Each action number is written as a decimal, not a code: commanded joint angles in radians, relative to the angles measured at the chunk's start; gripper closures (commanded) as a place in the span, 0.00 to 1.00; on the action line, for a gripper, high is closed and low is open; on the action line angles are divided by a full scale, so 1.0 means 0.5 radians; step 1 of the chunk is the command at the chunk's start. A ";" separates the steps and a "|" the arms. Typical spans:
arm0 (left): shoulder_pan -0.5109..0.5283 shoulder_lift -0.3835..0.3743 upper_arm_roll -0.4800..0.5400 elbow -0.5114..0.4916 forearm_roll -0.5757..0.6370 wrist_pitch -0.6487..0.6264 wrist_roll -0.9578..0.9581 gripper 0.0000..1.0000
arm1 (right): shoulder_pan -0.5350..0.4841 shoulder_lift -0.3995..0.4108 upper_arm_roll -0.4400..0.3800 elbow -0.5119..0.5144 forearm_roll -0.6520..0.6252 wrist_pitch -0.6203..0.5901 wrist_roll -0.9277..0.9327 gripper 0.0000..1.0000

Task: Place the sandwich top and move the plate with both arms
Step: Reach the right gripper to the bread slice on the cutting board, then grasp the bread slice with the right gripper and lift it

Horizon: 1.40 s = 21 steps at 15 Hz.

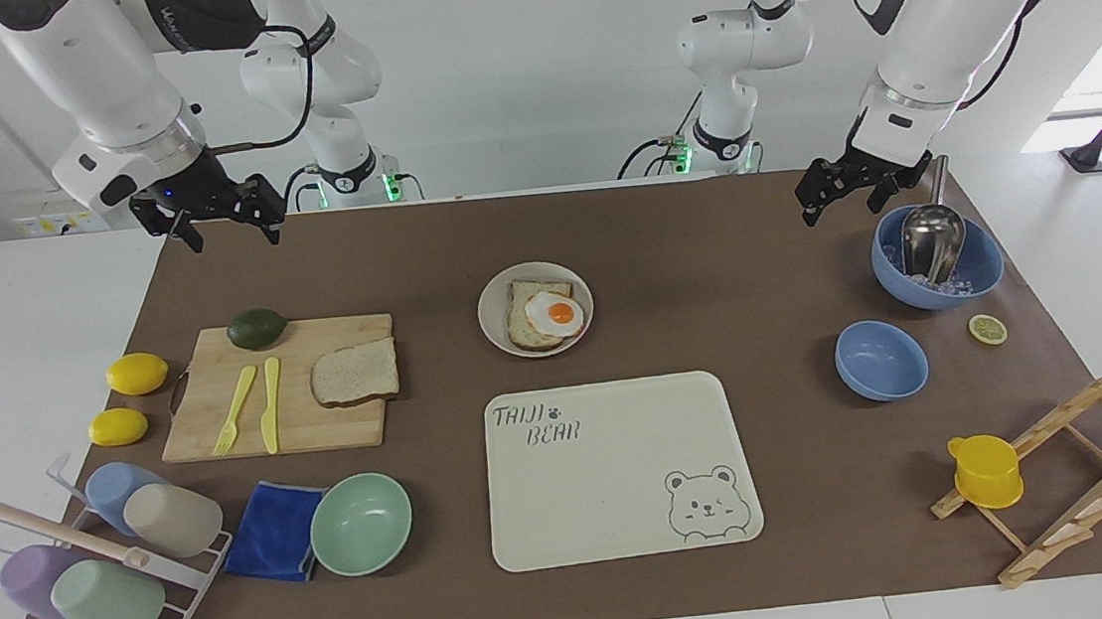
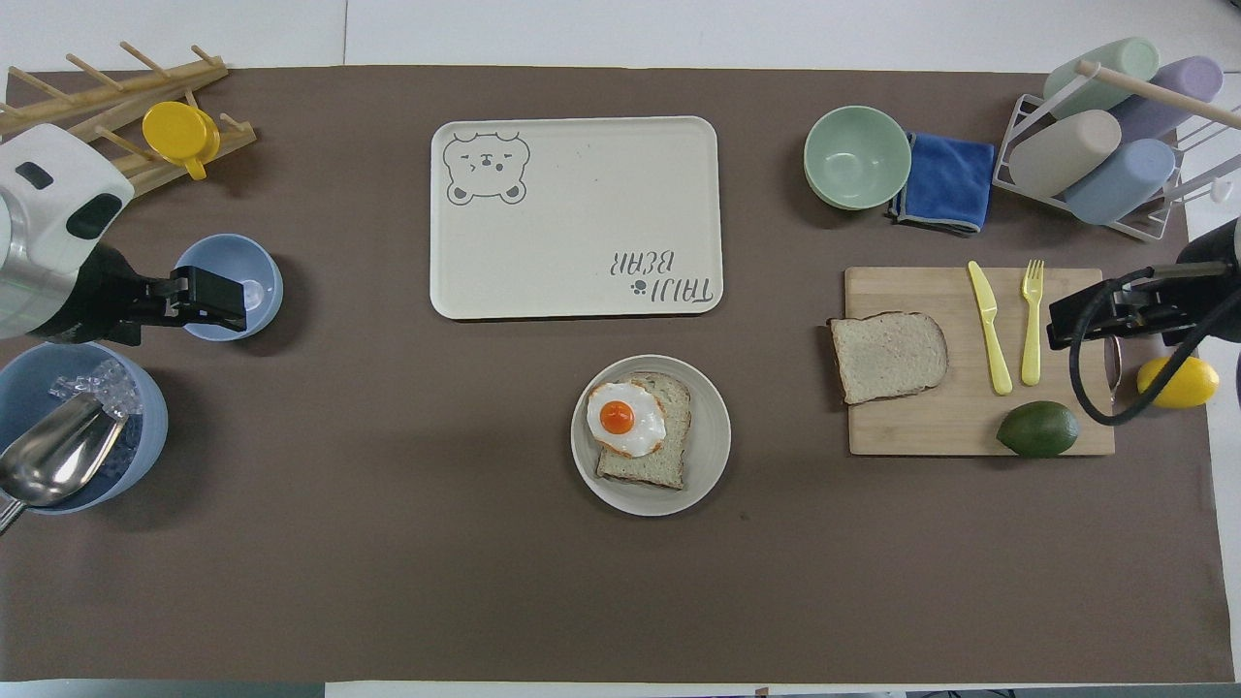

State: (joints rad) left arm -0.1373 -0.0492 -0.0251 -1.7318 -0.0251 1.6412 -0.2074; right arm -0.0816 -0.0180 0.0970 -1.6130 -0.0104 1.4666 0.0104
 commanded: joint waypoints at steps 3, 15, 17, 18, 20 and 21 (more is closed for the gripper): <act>0.017 -0.006 -0.005 0.015 -0.011 -0.030 0.004 0.00 | -0.002 -0.041 0.002 -0.056 0.051 0.000 -0.094 0.00; 0.017 -0.006 -0.005 0.015 -0.011 -0.030 0.004 0.00 | 0.648 0.438 0.002 -0.400 -0.252 1.061 0.439 0.00; 0.017 -0.006 -0.005 0.015 -0.011 -0.030 0.001 0.00 | 0.660 0.453 0.002 -0.526 -0.469 1.126 0.458 0.00; 0.017 -0.006 -0.005 0.015 -0.011 -0.030 0.001 0.00 | 0.706 0.541 0.002 -0.535 -0.677 1.113 0.537 0.00; 0.017 -0.006 -0.005 0.015 -0.011 -0.030 0.001 0.00 | 0.694 0.637 0.002 -0.538 -0.795 1.138 0.718 0.00; 0.017 -0.006 -0.005 0.015 -0.011 -0.030 0.001 0.00 | 0.691 0.662 0.002 -0.538 -0.795 1.156 0.734 0.00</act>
State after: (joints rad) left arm -0.1373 -0.0492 -0.0251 -1.7318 -0.0251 1.6412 -0.2074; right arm 0.2647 0.2876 0.1002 -1.8763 -0.3739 2.0179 0.3366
